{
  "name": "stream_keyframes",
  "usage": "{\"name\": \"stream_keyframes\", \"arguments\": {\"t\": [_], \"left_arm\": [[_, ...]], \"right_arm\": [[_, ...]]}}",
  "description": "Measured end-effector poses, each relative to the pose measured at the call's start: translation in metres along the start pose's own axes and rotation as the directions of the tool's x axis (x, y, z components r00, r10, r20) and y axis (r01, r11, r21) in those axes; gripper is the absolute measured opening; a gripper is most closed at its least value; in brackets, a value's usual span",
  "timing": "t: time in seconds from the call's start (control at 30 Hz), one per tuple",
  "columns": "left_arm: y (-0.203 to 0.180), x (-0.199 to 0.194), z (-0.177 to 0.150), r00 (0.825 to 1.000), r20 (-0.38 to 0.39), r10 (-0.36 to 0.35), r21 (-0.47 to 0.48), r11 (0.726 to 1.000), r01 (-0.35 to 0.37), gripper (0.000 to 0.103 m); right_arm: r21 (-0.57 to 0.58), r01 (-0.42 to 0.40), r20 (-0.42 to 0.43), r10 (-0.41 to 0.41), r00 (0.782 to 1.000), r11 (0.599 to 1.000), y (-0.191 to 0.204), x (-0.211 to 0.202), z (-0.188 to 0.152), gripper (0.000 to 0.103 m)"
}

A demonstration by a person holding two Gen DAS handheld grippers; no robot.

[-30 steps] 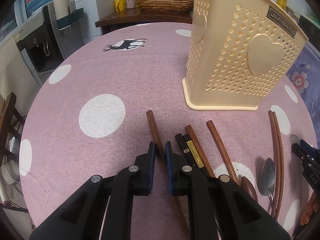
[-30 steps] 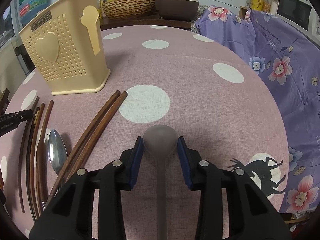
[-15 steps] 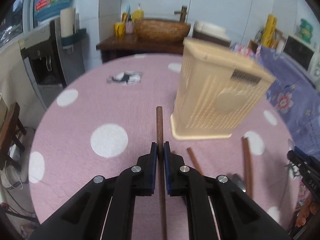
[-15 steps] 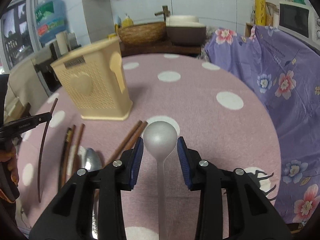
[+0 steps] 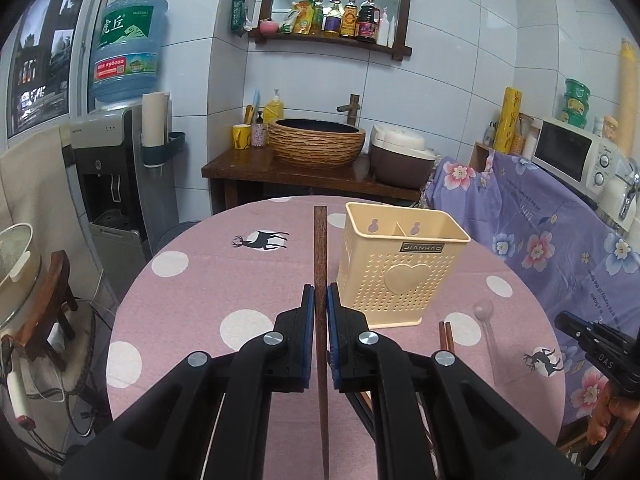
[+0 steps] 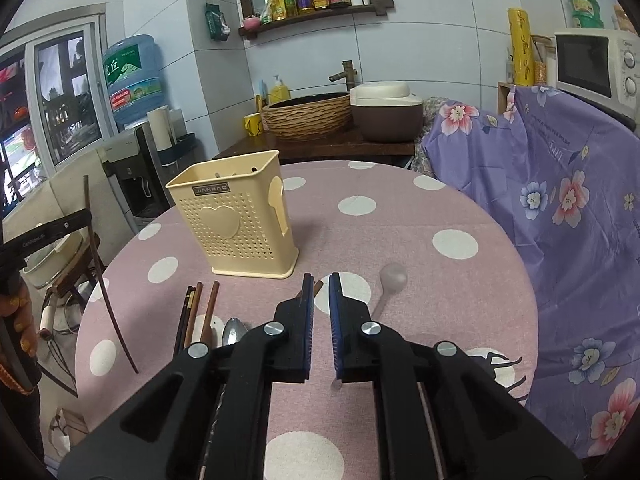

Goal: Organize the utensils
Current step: 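Lift the chopstick upright with left tool while right tool lifts the spoon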

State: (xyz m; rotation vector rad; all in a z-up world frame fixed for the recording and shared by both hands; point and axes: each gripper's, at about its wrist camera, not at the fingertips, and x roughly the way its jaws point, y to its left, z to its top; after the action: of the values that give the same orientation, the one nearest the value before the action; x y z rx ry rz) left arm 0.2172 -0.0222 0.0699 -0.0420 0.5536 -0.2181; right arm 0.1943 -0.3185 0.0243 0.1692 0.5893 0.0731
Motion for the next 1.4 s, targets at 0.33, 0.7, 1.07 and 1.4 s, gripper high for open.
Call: {"name": "stream_keyframes", "arguments": {"t": [0.33,0.7,1.07,1.4], "left_arm": [[0.002,-0.009,-0.003,1.000,0.017,-0.016,-0.007,1.000,0.017,0.008],[0.004,-0.011,-0.004,0.999,0.024,-0.039,-0.007,0.999,0.039,0.008],[0.005,-0.009,-0.006,0.998,0.029,-0.058,-0.007,0.998,0.058,0.008],[0.004,-0.012,-0.007,0.997,0.041,-0.059,-0.010,0.998,0.060,0.008]], "right_arm": [[0.064,0.096,-0.070,-0.092,0.993,0.993,-0.033,0.050,-0.005,0.047],[0.037,0.198,-0.267,-0.181,0.947,0.980,-0.021,0.178,0.021,0.047],[0.017,0.285,-0.316,-0.266,0.911,0.958,-0.022,0.221,0.022,0.041],[0.072,0.194,-0.222,-0.174,0.959,0.978,-0.026,0.177,0.028,0.036]]}}
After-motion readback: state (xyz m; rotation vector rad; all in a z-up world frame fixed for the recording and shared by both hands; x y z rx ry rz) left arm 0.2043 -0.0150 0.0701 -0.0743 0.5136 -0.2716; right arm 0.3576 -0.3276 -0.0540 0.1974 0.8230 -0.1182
